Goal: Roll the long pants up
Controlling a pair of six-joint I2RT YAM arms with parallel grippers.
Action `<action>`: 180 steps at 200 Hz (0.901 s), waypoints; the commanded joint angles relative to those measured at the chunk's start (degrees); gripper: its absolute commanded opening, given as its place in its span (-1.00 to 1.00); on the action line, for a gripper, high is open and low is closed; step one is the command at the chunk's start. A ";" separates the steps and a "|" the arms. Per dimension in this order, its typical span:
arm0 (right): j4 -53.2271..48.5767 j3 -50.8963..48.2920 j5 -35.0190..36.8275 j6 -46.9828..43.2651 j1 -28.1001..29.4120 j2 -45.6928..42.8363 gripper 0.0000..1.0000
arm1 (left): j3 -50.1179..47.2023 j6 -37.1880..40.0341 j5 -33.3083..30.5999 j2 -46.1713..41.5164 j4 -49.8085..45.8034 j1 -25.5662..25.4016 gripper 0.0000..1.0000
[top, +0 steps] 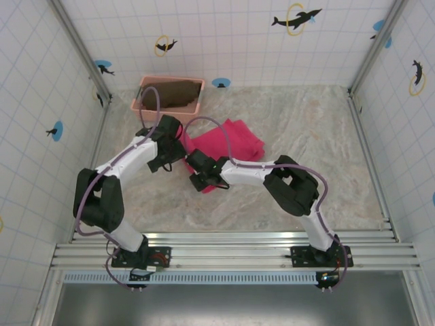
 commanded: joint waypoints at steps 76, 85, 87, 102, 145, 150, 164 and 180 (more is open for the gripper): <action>-9.63 -6.09 -8.98 0.53 2.63 11.71 -1.00 | -4.62 -3.66 0.35 -5.69 4.38 0.59 0.95; -9.64 -6.11 -9.07 0.61 2.63 11.61 -1.00 | -6.65 -4.22 1.71 -6.30 8.76 0.81 0.95; -9.70 -6.13 -9.09 0.62 2.62 11.52 -1.00 | -7.22 -4.35 2.08 -6.47 9.93 0.94 0.95; -10.11 -6.07 -9.09 0.62 2.71 11.38 -1.00 | -12.67 -5.79 6.25 -8.43 21.21 2.24 0.95; -10.49 -7.24 -9.49 0.36 2.71 10.73 -1.00 | -21.20 -7.94 15.60 -13.17 42.52 6.58 0.95; -10.49 -7.28 -9.55 0.27 2.71 10.67 -1.00 | -21.27 -7.92 16.67 -13.46 43.59 6.99 0.95; -10.49 -7.37 -9.73 0.09 2.71 10.98 -1.00 | -21.60 -8.09 18.85 -14.06 46.30 7.96 0.95; -10.55 -7.16 -10.27 -0.08 2.62 11.43 -1.00 | -21.57 -8.77 20.49 -14.05 48.39 8.56 0.95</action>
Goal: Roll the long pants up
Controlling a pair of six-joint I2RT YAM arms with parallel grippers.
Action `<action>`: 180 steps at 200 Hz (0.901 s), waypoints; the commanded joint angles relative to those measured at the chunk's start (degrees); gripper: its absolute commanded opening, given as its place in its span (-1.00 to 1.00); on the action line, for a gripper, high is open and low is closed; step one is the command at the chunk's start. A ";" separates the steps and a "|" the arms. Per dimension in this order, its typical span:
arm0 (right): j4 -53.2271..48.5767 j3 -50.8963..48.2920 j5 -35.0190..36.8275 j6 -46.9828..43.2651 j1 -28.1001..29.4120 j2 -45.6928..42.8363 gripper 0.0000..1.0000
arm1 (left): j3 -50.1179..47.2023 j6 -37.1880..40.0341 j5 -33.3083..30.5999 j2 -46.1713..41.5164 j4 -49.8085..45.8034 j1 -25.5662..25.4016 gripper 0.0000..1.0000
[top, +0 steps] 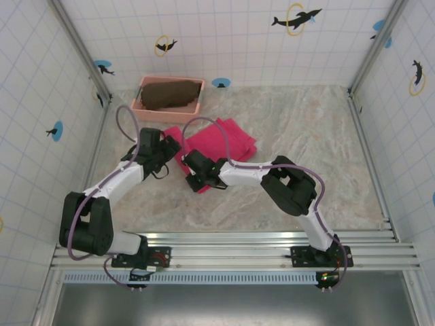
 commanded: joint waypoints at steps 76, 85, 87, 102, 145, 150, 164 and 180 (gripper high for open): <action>-14.95 -6.42 -7.95 -0.08 2.23 10.82 -1.00 | 2.70 -0.09 11.34 11.96 13.46 1.60 0.95; -14.76 -6.63 -7.84 -0.03 2.31 10.78 -1.00 | 3.38 1.37 11.32 12.98 11.82 1.77 0.95; -14.74 -6.65 -7.85 0.01 2.25 10.68 -1.00 | 3.51 1.63 11.40 13.21 11.34 1.79 0.95; -14.18 -6.89 -7.94 0.28 2.15 10.70 -1.00 | 4.69 3.14 12.61 15.16 9.51 2.39 0.95; -14.00 -6.81 -7.51 0.50 1.97 10.95 -1.00 | 10.51 9.12 13.47 16.89 -4.15 4.16 0.95; -13.84 -6.86 -7.51 0.56 1.96 10.93 -1.00 | 12.07 10.53 12.95 16.95 -7.62 4.27 0.95; -13.45 -7.18 -7.42 0.70 1.94 10.96 -1.00 | 16.96 14.77 11.30 17.87 -17.36 4.45 0.95; -12.67 -7.76 -7.59 1.08 1.88 11.03 -1.00 | 20.10 17.08 10.43 19.05 -23.30 4.38 0.95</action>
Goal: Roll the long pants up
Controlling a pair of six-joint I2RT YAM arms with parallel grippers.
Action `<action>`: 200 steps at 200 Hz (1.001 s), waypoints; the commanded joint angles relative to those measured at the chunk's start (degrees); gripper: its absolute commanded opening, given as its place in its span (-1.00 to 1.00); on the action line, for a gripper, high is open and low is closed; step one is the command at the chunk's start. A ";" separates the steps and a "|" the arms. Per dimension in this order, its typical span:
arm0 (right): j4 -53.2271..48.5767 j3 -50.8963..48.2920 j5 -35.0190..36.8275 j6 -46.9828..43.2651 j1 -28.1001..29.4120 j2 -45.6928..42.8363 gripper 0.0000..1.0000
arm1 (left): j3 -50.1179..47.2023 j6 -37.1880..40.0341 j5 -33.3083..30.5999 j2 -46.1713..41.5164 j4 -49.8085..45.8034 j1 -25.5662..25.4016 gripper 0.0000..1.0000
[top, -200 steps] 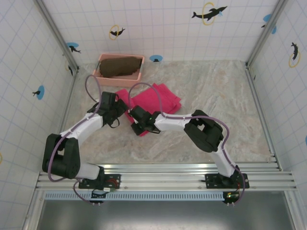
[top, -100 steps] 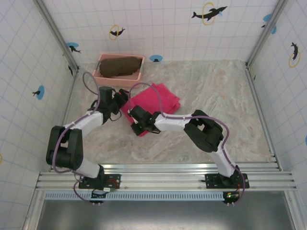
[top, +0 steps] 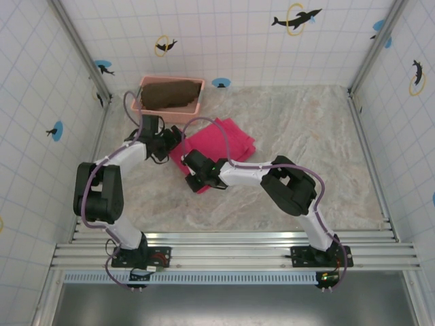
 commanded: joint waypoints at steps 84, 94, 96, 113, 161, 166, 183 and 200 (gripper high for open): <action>-13.67 -8.37 -4.72 0.86 2.29 9.53 -1.00 | 14.12 10.00 -8.64 7.46 -29.78 0.29 0.95; -13.21 -8.73 -4.86 1.12 2.34 9.50 -1.00 | 15.47 10.40 -9.58 7.53 -31.36 0.34 0.95; -13.06 -8.74 -4.92 1.19 2.34 9.52 -1.00 | 15.67 10.35 -9.77 7.55 -31.60 0.30 0.95; -12.62 -8.60 -5.53 1.46 2.40 10.00 -1.00 | 15.86 10.00 -11.21 7.39 -32.18 0.28 0.95; -11.49 -10.15 -5.90 1.80 2.95 9.38 -1.00 | 4.61 3.77 -11.47 3.69 -20.08 0.30 0.95; -11.16 -10.52 -5.93 1.87 3.00 9.22 -1.00 | 3.61 3.14 -11.43 3.60 -19.06 0.33 0.95; -10.48 -11.30 -6.24 2.00 3.02 8.74 -1.00 | -0.26 1.07 -11.15 2.93 -14.09 0.20 0.95; -9.76 -11.78 -6.87 2.18 3.12 8.36 -1.00 | -3.48 -0.97 -11.83 1.66 -10.79 0.20 0.95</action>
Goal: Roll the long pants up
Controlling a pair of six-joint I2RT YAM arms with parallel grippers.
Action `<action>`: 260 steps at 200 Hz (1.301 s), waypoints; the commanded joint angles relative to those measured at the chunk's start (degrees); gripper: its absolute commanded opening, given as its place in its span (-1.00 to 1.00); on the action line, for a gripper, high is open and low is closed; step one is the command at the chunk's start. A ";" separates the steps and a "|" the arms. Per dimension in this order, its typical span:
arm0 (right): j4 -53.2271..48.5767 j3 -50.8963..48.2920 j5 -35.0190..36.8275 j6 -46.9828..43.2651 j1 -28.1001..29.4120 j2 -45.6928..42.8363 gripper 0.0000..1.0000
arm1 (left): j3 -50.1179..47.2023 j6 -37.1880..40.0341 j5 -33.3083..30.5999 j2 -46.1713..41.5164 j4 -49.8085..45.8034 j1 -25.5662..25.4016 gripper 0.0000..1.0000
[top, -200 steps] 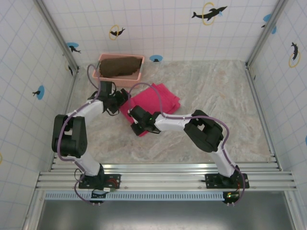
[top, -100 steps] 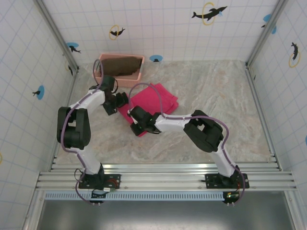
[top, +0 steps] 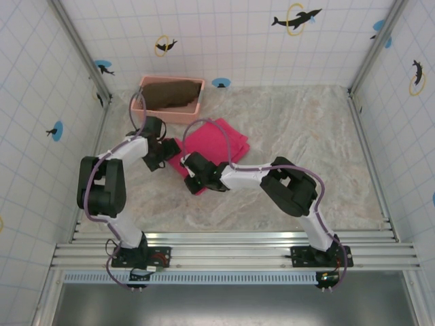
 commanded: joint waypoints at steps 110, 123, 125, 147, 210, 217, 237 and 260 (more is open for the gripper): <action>-13.44 -11.88 -6.86 0.22 3.09 6.33 -1.00 | -7.05 -4.86 -12.96 -0.95 -0.61 0.22 -1.00; -13.83 -12.10 -6.71 -0.14 2.98 6.25 -1.00 | -6.84 -4.65 -14.19 -1.21 -2.77 0.17 -1.00; -13.83 -12.24 -6.71 -0.24 2.92 6.18 -1.00 | -6.66 -4.62 -14.37 -1.26 -3.22 0.15 -1.00; -13.14 -12.74 -6.78 -0.68 2.78 5.81 -1.00 | -4.15 -2.96 -16.29 -1.29 -9.12 0.23 -1.00; -20.04 -10.72 0.98 -5.31 3.12 1.64 0.22 | 7.44 1.63 -18.65 6.88 -26.90 -0.01 -1.00; -21.00 -10.67 2.91 -5.46 3.21 0.30 0.64 | 8.92 1.76 -18.96 8.02 -28.41 0.00 -1.00; -25.37 -9.11 11.04 -6.00 4.20 -3.09 0.98 | 13.90 1.48 -19.03 12.12 -33.40 -0.08 -1.00; -31.95 -5.29 22.70 -6.32 6.52 -5.61 0.98 | 19.54 -0.05 -18.46 16.48 -37.79 -0.42 -1.00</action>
